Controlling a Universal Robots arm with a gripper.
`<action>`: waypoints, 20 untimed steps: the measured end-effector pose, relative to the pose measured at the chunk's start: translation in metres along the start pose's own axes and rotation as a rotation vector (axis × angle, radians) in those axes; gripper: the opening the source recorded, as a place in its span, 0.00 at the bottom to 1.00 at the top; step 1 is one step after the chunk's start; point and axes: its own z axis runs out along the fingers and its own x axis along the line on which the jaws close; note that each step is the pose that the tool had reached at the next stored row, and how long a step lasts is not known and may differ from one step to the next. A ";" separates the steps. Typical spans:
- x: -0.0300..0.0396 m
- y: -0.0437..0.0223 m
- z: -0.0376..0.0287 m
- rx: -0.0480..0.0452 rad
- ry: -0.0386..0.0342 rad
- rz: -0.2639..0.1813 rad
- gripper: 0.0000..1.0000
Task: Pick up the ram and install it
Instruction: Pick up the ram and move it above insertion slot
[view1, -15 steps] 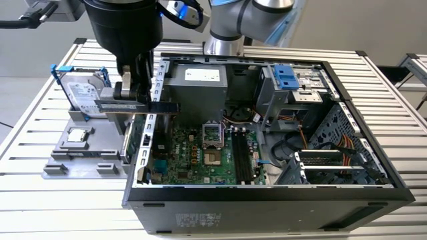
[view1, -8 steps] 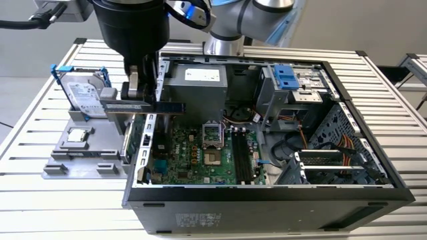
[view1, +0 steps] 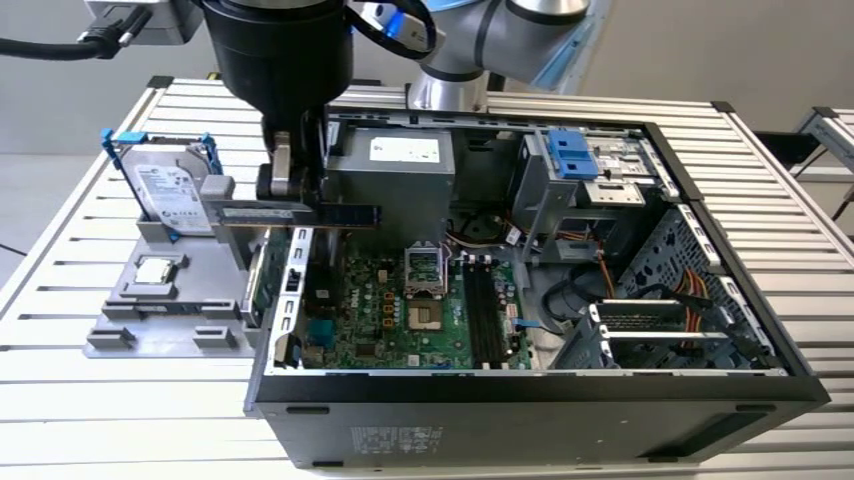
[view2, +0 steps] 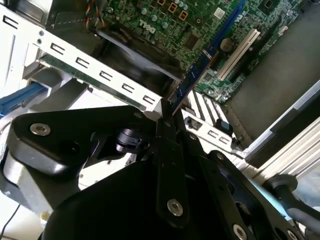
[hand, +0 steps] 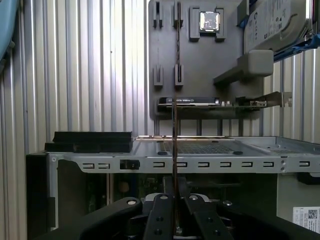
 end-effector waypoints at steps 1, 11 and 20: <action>0.0000 -0.0009 0.0000 0.0000 0.0000 0.000 0.00; -0.0002 -0.0085 -0.0003 0.0000 0.0000 0.000 0.00; -0.0003 -0.0136 -0.0004 0.0000 0.0000 0.000 0.00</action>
